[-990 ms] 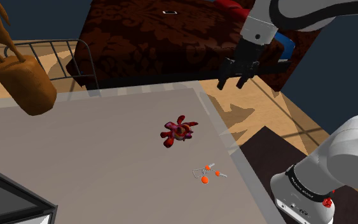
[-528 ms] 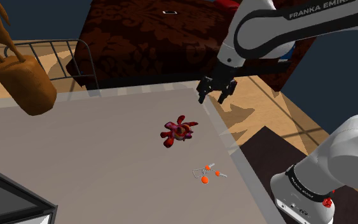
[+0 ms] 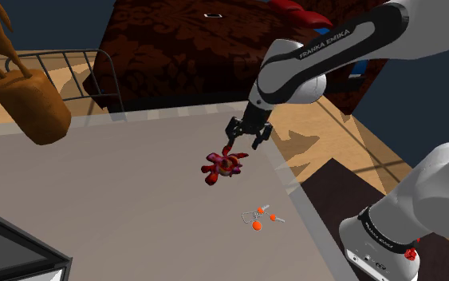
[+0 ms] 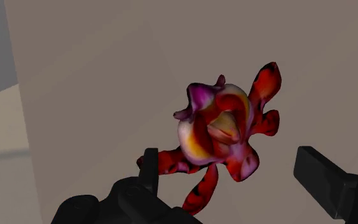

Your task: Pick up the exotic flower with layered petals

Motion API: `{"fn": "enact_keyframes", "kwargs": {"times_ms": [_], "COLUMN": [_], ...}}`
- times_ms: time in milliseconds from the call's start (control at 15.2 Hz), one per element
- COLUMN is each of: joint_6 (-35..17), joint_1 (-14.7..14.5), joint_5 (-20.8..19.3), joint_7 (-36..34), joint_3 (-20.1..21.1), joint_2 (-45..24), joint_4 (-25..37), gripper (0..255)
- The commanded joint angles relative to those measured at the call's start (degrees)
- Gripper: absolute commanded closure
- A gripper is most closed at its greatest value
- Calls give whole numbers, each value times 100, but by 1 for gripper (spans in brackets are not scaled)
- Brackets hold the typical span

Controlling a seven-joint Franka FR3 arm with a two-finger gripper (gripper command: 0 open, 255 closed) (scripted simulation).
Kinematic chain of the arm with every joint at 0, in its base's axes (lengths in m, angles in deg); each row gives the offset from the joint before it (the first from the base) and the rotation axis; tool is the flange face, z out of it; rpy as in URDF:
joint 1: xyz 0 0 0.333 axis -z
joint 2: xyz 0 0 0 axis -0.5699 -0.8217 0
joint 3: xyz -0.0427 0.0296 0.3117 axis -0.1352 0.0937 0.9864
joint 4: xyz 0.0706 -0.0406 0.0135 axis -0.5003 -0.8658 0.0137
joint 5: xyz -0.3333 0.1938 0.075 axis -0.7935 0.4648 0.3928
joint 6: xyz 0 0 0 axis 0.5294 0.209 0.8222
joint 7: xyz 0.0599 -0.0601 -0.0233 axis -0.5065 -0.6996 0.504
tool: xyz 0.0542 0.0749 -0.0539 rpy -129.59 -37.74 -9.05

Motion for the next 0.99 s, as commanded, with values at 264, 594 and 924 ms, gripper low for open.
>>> {"fn": "enact_keyframes", "kwargs": {"times_ms": [264,594,924], "joint_6": [-622,-1015,-1021], "joint_1": [-96,-105,-107], "joint_5": [457,693,696], "joint_7": [164,450,448], "joint_3": [94,143,147], "joint_2": [-903,-1327,-1328], "joint_4": [260,266,263], "gripper": [0,0,255]}}
